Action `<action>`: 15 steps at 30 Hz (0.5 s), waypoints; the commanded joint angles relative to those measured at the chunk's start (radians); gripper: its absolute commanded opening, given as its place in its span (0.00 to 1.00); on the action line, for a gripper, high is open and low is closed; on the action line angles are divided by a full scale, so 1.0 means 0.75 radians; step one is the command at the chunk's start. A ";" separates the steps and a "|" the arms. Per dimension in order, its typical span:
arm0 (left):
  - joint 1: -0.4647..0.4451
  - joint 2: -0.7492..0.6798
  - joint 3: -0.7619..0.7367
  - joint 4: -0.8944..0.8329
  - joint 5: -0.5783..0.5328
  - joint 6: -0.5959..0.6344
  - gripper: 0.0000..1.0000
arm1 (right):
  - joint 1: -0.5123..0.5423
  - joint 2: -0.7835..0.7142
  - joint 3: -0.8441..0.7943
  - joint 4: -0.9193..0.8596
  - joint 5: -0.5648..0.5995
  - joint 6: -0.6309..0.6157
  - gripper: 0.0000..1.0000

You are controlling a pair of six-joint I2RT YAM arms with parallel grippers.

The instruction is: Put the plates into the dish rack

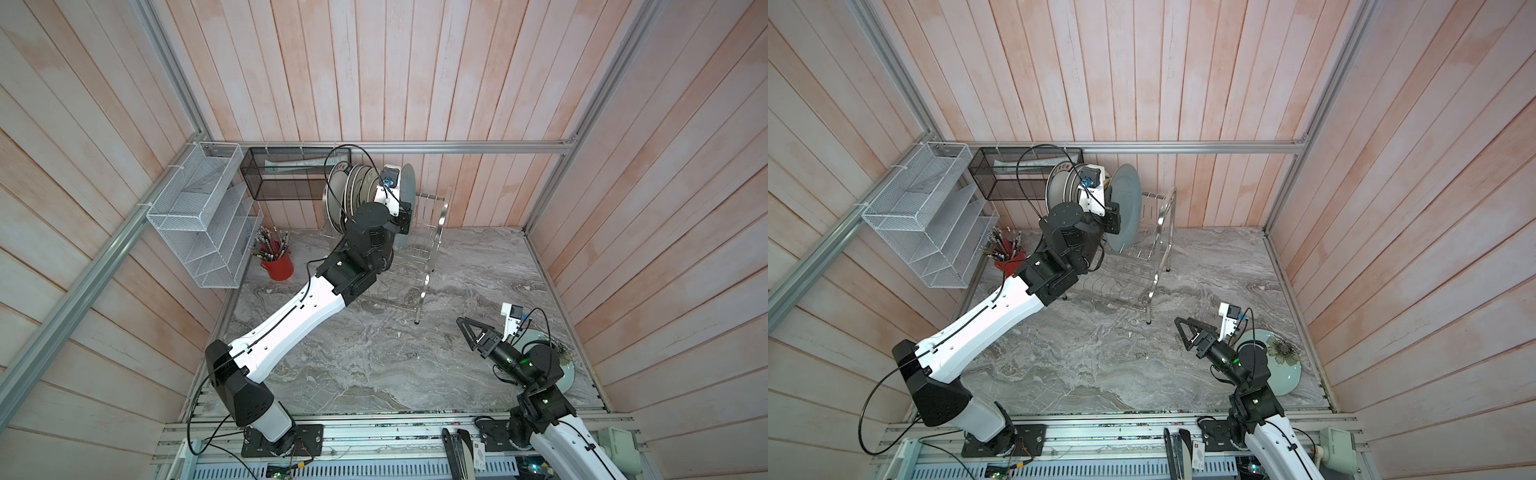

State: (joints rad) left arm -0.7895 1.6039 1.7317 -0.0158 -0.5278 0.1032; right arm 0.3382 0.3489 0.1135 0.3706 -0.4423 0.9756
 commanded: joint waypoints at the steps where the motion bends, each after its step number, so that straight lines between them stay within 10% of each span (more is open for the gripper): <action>1: 0.011 0.014 0.066 0.097 0.062 0.015 0.00 | 0.007 -0.024 0.025 -0.008 0.008 -0.004 0.98; 15: 0.080 -0.012 -0.004 0.047 0.231 -0.068 0.00 | 0.005 -0.032 0.017 -0.006 0.011 0.002 0.98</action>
State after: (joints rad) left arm -0.7383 1.6135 1.7332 -0.0154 -0.4053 0.0910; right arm 0.3382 0.3332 0.1135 0.3653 -0.4423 0.9756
